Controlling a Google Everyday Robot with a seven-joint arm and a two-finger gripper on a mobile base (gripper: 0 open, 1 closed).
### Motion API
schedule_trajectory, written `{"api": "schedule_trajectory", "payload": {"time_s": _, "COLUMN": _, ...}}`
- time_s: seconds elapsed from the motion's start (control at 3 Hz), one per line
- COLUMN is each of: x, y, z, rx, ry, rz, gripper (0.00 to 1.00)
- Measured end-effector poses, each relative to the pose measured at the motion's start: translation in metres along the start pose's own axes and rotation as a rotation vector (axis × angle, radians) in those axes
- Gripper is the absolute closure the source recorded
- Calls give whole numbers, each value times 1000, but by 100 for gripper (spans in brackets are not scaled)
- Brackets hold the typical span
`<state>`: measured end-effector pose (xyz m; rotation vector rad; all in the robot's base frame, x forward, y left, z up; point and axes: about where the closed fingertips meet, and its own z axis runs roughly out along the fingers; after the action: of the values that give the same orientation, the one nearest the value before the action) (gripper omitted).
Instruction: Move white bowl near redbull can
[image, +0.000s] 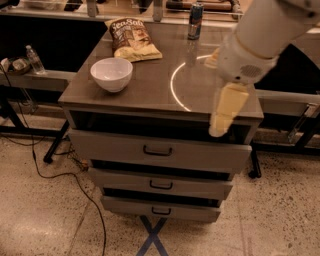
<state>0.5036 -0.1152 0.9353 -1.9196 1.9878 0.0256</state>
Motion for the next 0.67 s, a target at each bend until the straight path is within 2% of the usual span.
{"api": "schedule_trajectory", "payload": {"time_s": 0.33, "x": -85, "y": -17, "z": 48, "rx": 2, "ry": -105, "rz": -109, "gripper": 0}}
{"api": "schedule_trajectory", "payload": {"time_s": 0.67, "x": -84, "y": -17, "z": 48, "rx": 1, "ry": -104, "rz": -109, "gripper": 0}}
